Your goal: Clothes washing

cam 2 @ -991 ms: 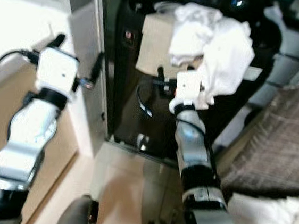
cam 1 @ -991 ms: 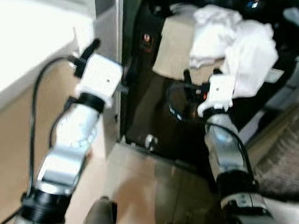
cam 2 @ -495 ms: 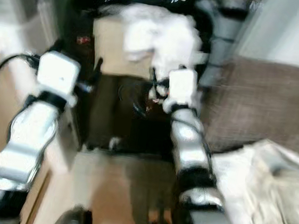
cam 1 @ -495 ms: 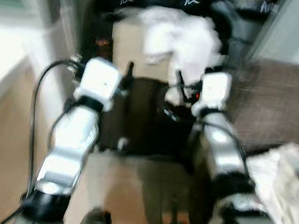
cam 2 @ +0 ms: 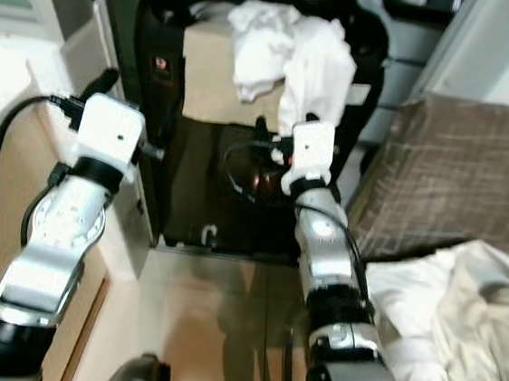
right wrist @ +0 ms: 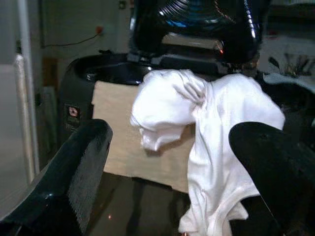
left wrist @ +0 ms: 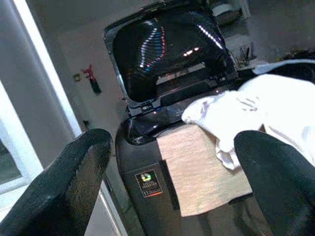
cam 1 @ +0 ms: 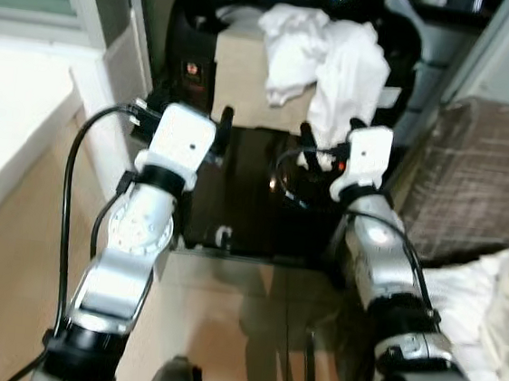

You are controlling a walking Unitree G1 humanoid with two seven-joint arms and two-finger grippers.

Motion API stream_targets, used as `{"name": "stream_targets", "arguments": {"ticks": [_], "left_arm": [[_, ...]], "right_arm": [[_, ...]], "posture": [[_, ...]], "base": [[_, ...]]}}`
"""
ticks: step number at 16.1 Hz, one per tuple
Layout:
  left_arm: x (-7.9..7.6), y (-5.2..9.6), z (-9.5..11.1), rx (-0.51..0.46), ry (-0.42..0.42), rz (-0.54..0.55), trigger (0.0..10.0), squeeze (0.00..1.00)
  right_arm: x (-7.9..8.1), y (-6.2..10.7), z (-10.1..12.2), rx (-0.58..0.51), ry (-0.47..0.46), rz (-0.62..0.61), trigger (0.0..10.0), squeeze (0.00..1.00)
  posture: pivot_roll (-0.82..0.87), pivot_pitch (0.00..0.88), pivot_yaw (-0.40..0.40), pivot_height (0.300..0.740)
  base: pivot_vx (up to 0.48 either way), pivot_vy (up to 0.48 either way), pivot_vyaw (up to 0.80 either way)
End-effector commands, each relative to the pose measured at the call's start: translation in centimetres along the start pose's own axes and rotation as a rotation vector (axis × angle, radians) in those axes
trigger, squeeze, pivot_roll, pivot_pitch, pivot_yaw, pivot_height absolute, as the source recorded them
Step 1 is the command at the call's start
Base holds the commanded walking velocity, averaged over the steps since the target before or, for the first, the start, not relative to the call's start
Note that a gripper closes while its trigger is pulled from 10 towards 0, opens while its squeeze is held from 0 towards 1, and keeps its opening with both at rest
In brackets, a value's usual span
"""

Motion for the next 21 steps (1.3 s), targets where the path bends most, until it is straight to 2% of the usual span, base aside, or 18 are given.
{"name": "stream_targets", "arguments": {"ticks": [1, 5, 8, 9, 10, 13, 18, 21], "left_arm": [[0.2, -0.2, 0.7, -0.016, -0.005, 0.019, 10.0, 0.0], [-0.2, -0.2, 0.4, 0.016, 0.056, 0.028, 10.0, 0.0], [0.3, -0.3, 0.8, -0.016, -0.055, 0.037, 10.0, 0.0], [0.4, -0.4, 1.4, -0.043, 0.013, 0.036, 10.0, 0.0], [0.8, -0.6, 1.6, -0.05, 0.023, 0.048, 10.0, 0.0], [1.4, -0.8, 2.3, -0.087, 0.03, 0.075, 10.0, 0.0], [1.8, -0.9, 2.6, -0.105, 0.053, 0.105, 10.0, 0.0], [2.1, -1.0, 2.7, -0.113, 0.062, 0.137, 10.0, 0.0]], "right_arm": [[0.3, -0.6, 1.1, -0.031, -0.003, 0.02, 10.0, 0.0], [0.6, -0.7, 0.7, -0.015, -0.025, 0.052, 10.0, 0.0], [0.0, -0.7, 0.1, 0.018, -0.011, 0.021, 10.0, 0.0], [-0.2, -0.8, -0.2, 0.035, -0.012, 0.007, 10.0, 0.0], [-0.3, -0.8, 0.0, 0.025, 0.003, 0.009, 10.0, 0.0], [-0.3, -1.2, 0.9, -0.006, 0.024, 0.023, 10.0, 0.0], [-0.7, -1.4, 1.0, -0.006, 0.038, 0.026, 10.0, 0.0], [-0.7, -1.6, 0.9, 0.003, 0.041, 0.036, 10.0, 0.0]], "posture": [[0.09, 0.046, -0.034, 0.74], [0.1, 0.054, -0.044, 0.74], [0.1, 0.054, -0.044, 0.74], [0.1, 0.054, -0.044, 0.74], [0.1, 0.053, -0.044, 0.74], [0.09, 0.041, -0.049, 0.74], [0.09, 0.019, -0.061, 0.74], [0.09, 0.005, -0.07, 0.74]], "base": [[0.0, 0.0, 0.0], [0.0, 0.0, 0.0], [0.0, 0.0, 0.0], [0.36, 0.0, 0.0], [0.469, 0.0, 0.0], [0.461, 0.0, 0.0], [0.453, 0.0, 0.0], [0.385, 0.284, 0.0]]}}
Point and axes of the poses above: a point about 5 cm out from each wrist's last joint towards the gripper, its own y axis pointing back from the gripper into the wrist, its own z axis along the axis of the wrist's last joint, x = y × z, the point moved 4 cm from there along -y, pointing out of the wrist towards the gripper, and after that the axes turned 5 degrees about -y, right-handed, at the moved point
